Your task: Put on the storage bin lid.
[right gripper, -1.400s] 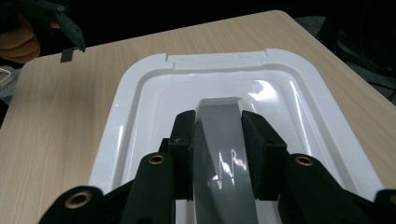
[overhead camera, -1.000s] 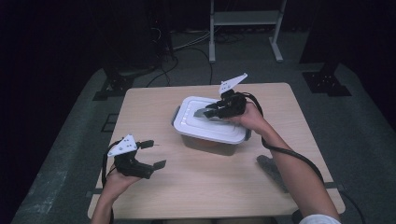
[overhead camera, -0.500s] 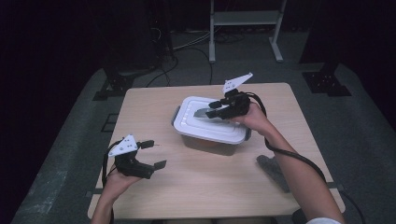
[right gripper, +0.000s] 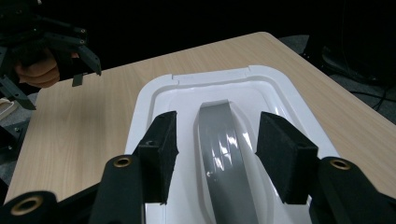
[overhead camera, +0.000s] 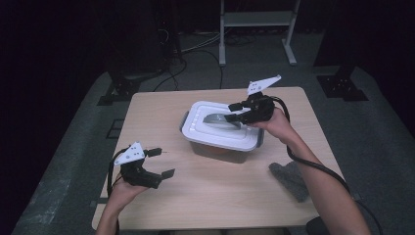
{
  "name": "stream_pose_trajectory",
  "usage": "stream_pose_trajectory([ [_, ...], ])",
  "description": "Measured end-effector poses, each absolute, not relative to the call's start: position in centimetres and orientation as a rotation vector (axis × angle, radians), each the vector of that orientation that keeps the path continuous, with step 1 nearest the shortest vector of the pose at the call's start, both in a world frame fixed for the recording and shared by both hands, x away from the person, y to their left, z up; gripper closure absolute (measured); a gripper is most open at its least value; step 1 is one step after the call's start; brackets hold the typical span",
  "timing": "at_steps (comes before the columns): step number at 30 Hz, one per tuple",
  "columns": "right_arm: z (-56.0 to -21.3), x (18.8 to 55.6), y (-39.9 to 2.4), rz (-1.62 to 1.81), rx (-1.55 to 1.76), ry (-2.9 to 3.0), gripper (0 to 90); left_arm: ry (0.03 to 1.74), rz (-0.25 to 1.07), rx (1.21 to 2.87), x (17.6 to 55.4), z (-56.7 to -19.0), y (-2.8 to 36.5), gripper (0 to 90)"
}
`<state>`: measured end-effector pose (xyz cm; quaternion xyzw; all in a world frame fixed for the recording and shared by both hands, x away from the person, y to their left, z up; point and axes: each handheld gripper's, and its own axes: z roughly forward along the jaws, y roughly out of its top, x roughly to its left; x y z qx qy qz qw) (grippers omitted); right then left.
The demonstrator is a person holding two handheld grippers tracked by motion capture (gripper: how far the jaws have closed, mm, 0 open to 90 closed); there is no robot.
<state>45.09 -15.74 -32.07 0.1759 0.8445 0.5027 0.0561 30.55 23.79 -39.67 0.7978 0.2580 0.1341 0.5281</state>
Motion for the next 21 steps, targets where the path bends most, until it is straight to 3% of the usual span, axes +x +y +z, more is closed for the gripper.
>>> stream_pose_trajectory([
  [21,-31.3,43.1,-20.3,1.512,0.605,2.537,40.4,0.615,0.318,1.913,30.6,-39.7,23.6,6.8],
])
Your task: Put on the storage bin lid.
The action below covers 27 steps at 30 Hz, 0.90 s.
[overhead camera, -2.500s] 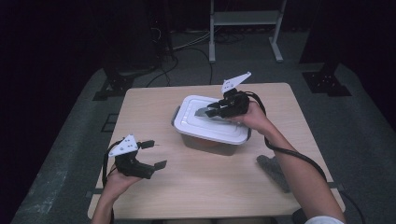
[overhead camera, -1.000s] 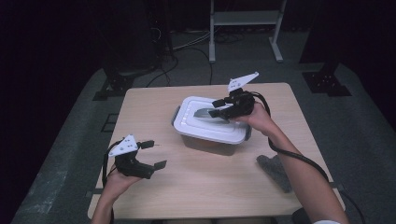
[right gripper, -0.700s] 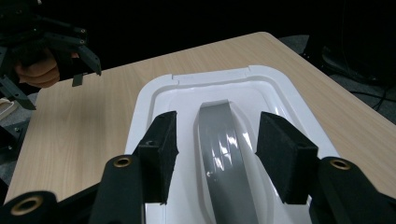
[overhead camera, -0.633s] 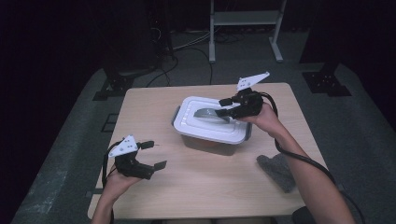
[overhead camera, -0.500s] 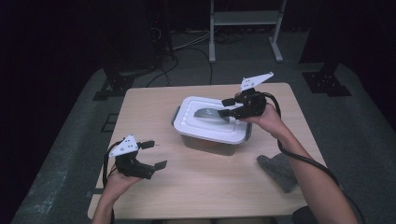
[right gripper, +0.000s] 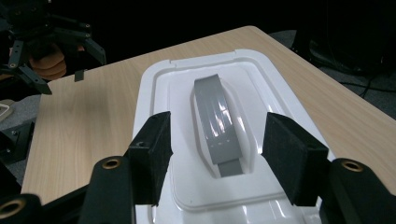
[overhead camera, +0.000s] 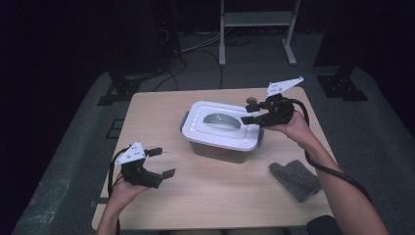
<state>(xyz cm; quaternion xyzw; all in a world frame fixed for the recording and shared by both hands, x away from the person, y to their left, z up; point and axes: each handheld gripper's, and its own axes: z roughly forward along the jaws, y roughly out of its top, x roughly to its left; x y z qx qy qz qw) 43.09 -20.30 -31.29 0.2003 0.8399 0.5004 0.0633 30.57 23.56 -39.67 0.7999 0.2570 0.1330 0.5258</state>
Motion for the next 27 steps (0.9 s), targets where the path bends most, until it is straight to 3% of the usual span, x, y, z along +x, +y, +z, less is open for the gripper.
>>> stream_pose_trajectory([
  [27,-33.0,41.2,-24.4,1.507,0.696,2.521,36.3,0.617,0.323,1.912,30.6,-39.7,23.6,6.8],
])
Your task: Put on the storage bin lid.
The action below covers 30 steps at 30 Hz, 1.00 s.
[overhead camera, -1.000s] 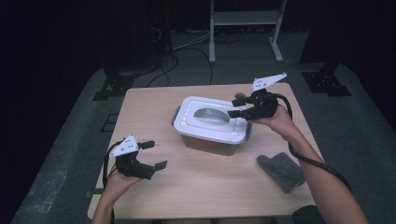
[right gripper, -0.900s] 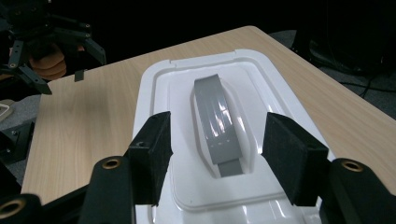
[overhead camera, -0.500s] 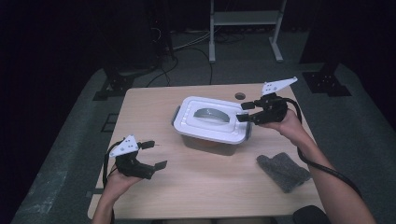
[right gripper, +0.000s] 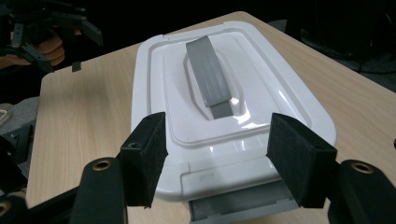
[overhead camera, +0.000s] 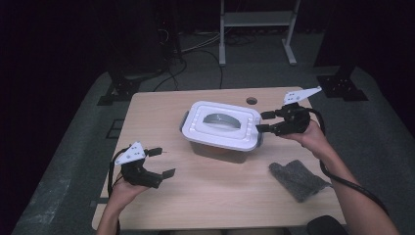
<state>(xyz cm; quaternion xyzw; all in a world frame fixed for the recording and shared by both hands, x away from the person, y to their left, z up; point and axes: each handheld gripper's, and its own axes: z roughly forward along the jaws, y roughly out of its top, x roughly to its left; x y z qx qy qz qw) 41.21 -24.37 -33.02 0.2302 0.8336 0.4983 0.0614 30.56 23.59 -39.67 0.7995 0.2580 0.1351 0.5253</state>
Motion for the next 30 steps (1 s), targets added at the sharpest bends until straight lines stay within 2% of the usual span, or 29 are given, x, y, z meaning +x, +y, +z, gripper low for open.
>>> stream_pose_trajectory([
  [30,-36.9,39.0,-28.3,1.508,0.824,2.512,33.1,0.611,0.322,1.916,30.6,-39.7,23.5,6.7],
])
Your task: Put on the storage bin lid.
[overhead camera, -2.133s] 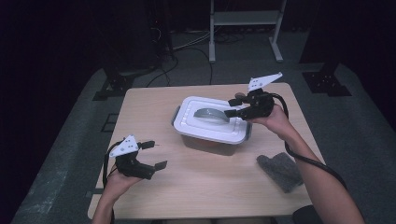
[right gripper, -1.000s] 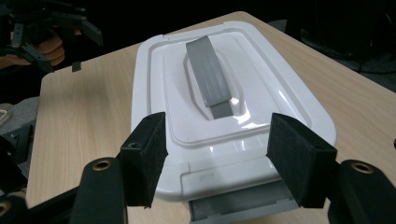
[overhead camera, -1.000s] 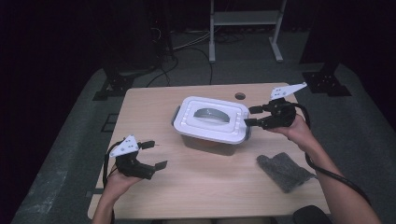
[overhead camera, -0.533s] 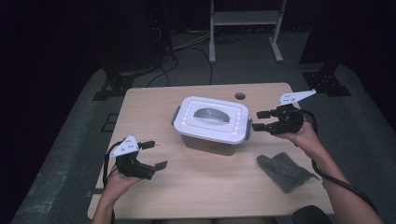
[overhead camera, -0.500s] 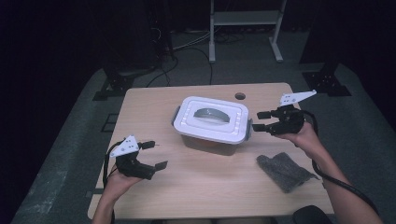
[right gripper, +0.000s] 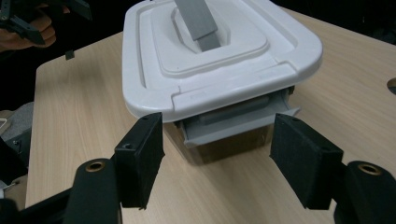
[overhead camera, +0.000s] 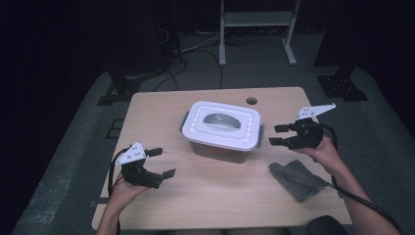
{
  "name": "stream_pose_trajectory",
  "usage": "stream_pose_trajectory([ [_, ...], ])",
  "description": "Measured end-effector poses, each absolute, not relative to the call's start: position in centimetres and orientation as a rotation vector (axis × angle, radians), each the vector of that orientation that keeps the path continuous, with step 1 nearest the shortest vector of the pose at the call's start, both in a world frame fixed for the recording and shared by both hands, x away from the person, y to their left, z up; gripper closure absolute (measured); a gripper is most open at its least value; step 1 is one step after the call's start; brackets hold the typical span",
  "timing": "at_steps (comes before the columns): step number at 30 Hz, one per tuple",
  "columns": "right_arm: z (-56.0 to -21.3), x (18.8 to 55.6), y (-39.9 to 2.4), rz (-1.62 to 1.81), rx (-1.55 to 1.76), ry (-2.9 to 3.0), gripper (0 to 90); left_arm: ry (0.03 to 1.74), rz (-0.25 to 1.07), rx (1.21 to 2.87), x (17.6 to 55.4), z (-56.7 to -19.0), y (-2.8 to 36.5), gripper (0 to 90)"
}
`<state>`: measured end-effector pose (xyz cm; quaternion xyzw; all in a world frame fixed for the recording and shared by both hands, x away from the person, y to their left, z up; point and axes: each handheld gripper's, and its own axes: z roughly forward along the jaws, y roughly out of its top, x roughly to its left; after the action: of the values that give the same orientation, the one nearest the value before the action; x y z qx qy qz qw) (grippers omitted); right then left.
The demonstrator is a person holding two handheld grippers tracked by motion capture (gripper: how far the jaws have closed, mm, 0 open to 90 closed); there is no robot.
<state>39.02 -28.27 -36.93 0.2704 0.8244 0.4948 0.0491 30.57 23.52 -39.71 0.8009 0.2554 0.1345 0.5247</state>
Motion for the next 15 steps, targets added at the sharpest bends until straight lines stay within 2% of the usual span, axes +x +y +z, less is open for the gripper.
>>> stream_pose_trajectory([
  [15,-38.7,38.2,-29.3,1.508,0.874,2.512,32.1,0.614,0.32,1.916,30.6,-39.8,23.5,6.7],
])
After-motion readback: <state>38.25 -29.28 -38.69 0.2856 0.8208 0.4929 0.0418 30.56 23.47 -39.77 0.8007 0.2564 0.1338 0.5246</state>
